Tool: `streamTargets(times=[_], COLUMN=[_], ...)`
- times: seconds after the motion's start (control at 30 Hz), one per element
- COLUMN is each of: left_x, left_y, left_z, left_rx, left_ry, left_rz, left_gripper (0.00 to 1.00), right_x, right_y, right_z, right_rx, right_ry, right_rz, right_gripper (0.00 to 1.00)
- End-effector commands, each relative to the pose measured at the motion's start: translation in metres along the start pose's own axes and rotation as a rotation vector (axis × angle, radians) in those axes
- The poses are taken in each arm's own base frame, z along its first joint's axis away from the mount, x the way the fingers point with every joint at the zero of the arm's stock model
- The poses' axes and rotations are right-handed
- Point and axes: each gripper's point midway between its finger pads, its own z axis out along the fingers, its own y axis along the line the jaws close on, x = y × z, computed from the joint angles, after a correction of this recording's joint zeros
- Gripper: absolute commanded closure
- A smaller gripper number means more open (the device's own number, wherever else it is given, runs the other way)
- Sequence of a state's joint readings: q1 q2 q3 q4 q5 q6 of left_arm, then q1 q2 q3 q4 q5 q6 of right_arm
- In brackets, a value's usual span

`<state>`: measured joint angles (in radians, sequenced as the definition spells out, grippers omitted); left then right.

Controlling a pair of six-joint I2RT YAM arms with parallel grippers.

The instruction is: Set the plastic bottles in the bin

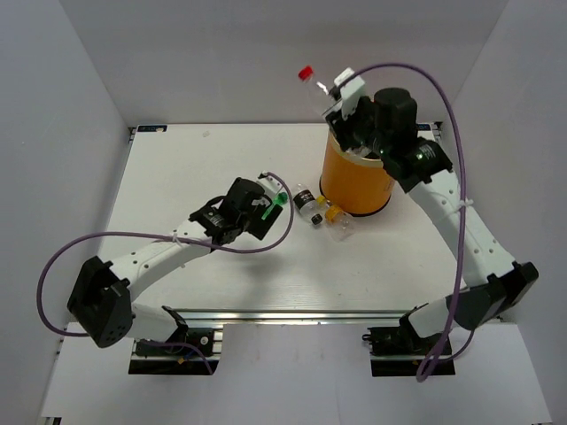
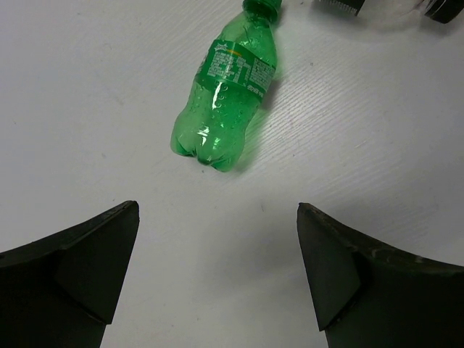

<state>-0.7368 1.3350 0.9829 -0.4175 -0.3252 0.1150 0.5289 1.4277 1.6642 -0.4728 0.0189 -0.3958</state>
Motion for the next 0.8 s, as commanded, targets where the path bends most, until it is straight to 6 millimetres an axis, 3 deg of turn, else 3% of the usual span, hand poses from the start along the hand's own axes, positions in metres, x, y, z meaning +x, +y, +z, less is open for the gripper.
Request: streamTargets(times=[0.0, 0.07, 0.1, 0.17, 0.23, 0.33, 0.37, 0.47, 0.53, 0.57, 0.6, 0.67, 0.7, 0.77], left_x=[-0.014, -0.011, -0.016, -0.023, -0.016, -0.016, -0.012, -0.014, -0.011, -0.016, -0.012, -0.008, -0.005, -0.006], left_y=[0.000, 0.001, 0.001, 0.003, -0.001, -0.001, -0.002, -0.001, 0.001, 0.002, 0.000, 0.003, 0.004, 0.007], left_z=[0.012, 0.025, 0.028, 0.038, 0.055, 0.073, 0.077, 0.089, 0.094, 0.094, 0.097, 0.100, 0.102, 0.104], left_rx=[0.007, 0.003, 0.003, 0.003, 0.015, 0.027, 0.029, 0.025, 0.022, 0.020, 0.022, 0.004, -0.006, -0.023], left_ry=[-0.023, 0.010, 0.008, 0.007, 0.049, 0.076, 0.089, 0.104, 0.123, 0.111, 0.124, 0.136, 0.147, 0.150], left_rz=[0.017, 0.043, 0.042, 0.045, 0.058, 0.061, 0.064, 0.061, 0.060, 0.056, 0.060, 0.064, 0.067, 0.077], left_gripper=[0.01, 0.01, 0.01, 0.01, 0.01, 0.01, 0.01, 0.01, 0.01, 0.01, 0.01, 0.01, 0.01, 0.01], right_x=[-0.031, -0.021, -0.028, 0.004, 0.025, 0.057, 0.068, 0.082, 0.081, 0.091, 0.081, 0.090, 0.076, 0.081], right_y=[-0.055, -0.071, -0.083, -0.093, -0.109, -0.105, -0.100, -0.100, -0.097, -0.093, -0.095, -0.086, -0.088, -0.075], right_z=[0.011, 0.029, 0.027, 0.051, 0.056, 0.067, 0.068, 0.064, 0.059, 0.057, 0.050, 0.046, 0.032, 0.022], right_rx=[0.172, 0.204, 0.224, 0.222, 0.224, 0.155, 0.136, 0.110, 0.095, 0.073, 0.079, 0.048, 0.057, 0.024], right_ry=[-0.089, -0.055, -0.063, 0.026, 0.067, 0.111, 0.129, 0.135, 0.126, 0.132, 0.099, 0.105, 0.067, 0.048], right_rz=[0.030, 0.044, 0.055, 0.077, 0.098, 0.133, 0.137, 0.145, 0.148, 0.158, 0.153, 0.174, 0.167, 0.179], right_gripper=[0.69, 0.61, 0.55, 0.45, 0.41, 0.30, 0.21, 0.10, 0.10, 0.10, 0.10, 0.10, 0.10, 0.10])
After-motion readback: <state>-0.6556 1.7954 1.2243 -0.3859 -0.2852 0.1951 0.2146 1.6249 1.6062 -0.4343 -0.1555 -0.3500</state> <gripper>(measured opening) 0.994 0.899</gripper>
